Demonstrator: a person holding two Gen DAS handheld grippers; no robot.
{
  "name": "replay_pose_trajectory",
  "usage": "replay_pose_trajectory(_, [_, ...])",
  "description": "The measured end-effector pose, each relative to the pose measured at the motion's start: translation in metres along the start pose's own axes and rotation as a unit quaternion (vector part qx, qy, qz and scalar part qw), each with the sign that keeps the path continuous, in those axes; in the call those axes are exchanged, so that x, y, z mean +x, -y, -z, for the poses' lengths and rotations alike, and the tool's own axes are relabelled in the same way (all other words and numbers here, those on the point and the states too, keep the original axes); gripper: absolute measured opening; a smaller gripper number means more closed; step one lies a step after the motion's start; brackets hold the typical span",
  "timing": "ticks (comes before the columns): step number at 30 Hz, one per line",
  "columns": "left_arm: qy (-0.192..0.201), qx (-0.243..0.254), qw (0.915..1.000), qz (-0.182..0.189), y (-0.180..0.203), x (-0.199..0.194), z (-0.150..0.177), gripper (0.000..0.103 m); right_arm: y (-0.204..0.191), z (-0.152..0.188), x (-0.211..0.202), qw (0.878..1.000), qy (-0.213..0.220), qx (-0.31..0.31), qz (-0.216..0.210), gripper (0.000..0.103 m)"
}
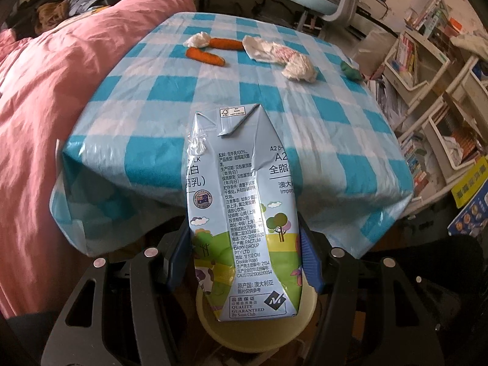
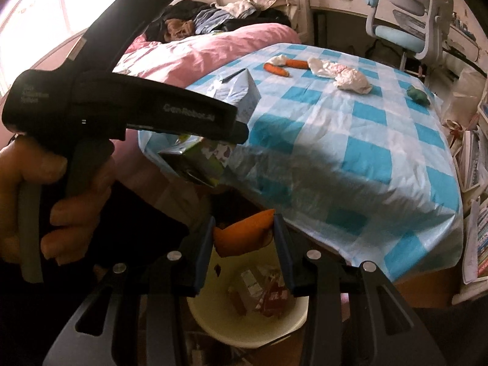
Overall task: Collect trash
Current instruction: 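Carry the carton and orange scrap down toward the bin with both grippers, then open both grippers over the bin to drop the scrap and carton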
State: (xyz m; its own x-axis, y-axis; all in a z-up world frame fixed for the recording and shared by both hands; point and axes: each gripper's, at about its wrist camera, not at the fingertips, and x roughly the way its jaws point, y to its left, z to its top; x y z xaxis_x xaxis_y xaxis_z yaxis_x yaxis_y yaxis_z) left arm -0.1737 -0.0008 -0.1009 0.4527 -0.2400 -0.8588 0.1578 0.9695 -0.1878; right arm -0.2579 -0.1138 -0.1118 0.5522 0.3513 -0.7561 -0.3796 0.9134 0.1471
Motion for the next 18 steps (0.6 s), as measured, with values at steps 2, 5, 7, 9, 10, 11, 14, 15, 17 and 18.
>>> replay_pose_trajectory(2, [-0.003,0.003,1.0,-0.001,0.001,-0.001,0.006,0.059,-0.003,0.003,0.0,1.0,-0.005,-0.002,-0.002,0.039])
replay_pose_trajectory(5, [-0.009,0.005,0.9999,-0.002,0.003,-0.002,0.015,0.059,-0.007,0.01,-0.003,1.0,-0.012,-0.007,-0.003,0.039])
replay_pose_trajectory(7, [-0.012,0.006,0.9999,-0.003,0.003,-0.003,0.021,0.059,-0.009,0.014,-0.006,1.0,-0.013,-0.007,-0.003,0.039])
replay_pose_trajectory(9, [-0.013,0.007,0.9999,-0.004,0.003,-0.004,0.026,0.059,-0.009,0.016,-0.007,1.0,-0.013,-0.007,-0.003,0.039])
replay_pose_trajectory(10, [-0.013,0.007,0.9999,-0.004,0.003,-0.005,0.027,0.059,-0.009,0.016,-0.007,1.0,-0.013,-0.007,-0.003,0.039])
replay_pose_trajectory(11, [-0.013,0.006,0.9999,-0.004,0.003,-0.006,0.029,0.059,-0.01,0.017,-0.008,1.0,-0.013,-0.007,-0.002,0.039])
replay_pose_trajectory(14, [-0.014,0.006,0.9999,-0.005,0.003,-0.007,0.033,0.059,-0.011,0.018,-0.009,1.0,-0.013,-0.009,-0.002,0.039])
replay_pose_trajectory(15, [-0.014,0.007,0.9999,-0.005,0.003,-0.007,0.032,0.059,-0.011,0.019,-0.009,1.0,-0.014,-0.01,-0.002,0.039])
replay_pose_trajectory(17, [-0.014,0.007,0.9999,-0.005,0.003,-0.008,0.037,0.059,-0.011,0.019,-0.009,1.0,-0.016,-0.01,-0.002,0.039])
replay_pose_trajectory(18, [-0.015,0.007,0.9998,-0.005,0.003,-0.009,0.04,0.059,-0.012,0.02,-0.009,1.0,-0.017,-0.011,-0.001,0.039])
